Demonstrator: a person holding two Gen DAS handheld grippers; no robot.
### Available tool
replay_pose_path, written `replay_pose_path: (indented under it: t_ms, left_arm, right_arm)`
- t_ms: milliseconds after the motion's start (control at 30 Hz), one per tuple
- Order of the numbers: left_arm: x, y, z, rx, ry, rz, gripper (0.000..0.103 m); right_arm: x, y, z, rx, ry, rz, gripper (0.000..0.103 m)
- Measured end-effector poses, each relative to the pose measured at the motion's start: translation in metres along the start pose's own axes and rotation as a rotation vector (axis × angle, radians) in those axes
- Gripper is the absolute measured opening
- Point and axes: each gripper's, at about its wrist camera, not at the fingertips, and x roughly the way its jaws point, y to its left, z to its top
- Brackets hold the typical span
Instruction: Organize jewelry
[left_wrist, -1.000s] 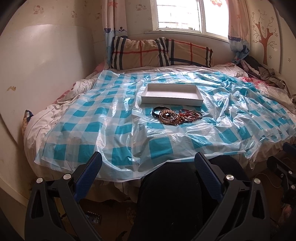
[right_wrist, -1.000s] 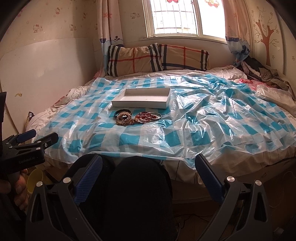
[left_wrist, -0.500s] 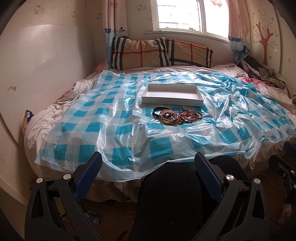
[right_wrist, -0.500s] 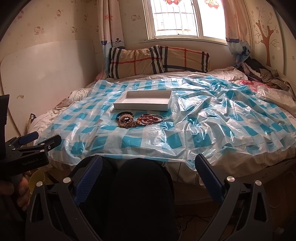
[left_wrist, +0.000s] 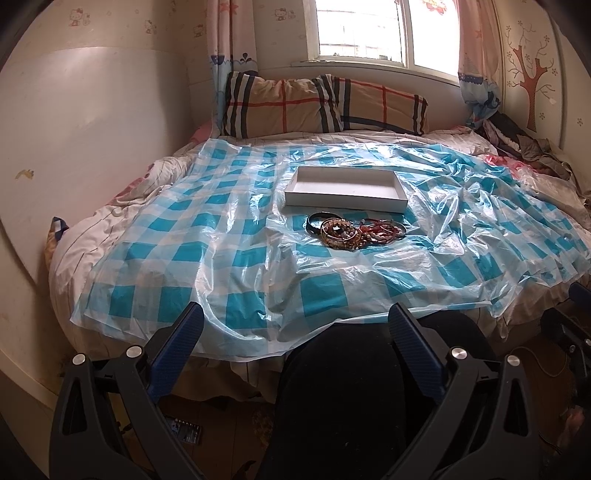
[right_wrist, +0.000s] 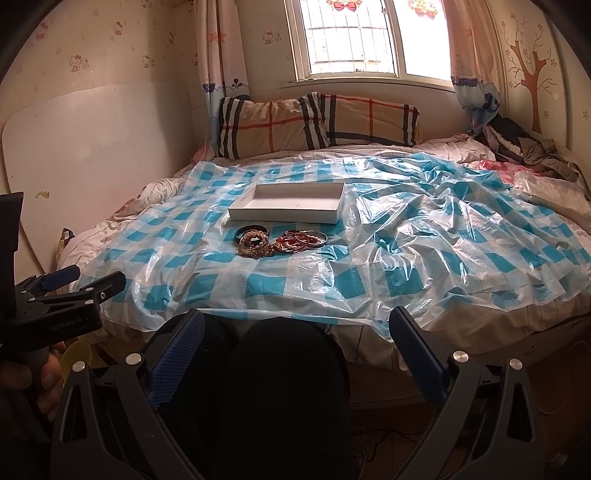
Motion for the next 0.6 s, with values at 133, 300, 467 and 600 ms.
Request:
replay_pose_path:
  t_ms: [133, 300, 467, 600]
  left_arm:
    - [0.0001, 0.0003, 0.0001, 0.000, 0.000, 0.000, 0.096]
    - [0.0000, 0.0002, 0.0001, 0.001, 0.000, 0.000, 0.096]
    - [0.0000, 0.0003, 0.0002, 0.000, 0.001, -0.001, 0.096]
    - [0.0000, 0.0003, 0.0002, 0.000, 0.001, -0.001, 0.096]
  right_arm:
    - [0.0000, -0.0009, -0.0006, 0.000, -0.001, 0.000, 0.096]
    - [-0.0003, 0.0003, 0.0001, 0.001, 0.001, 0.002, 0.096]
    - [-0.0003, 0.0019, 0.0010, 0.001, 0.000, 0.002, 0.096]
    - [-0.0002, 0.0012, 0.0006, 0.002, 0.001, 0.002, 0.096]
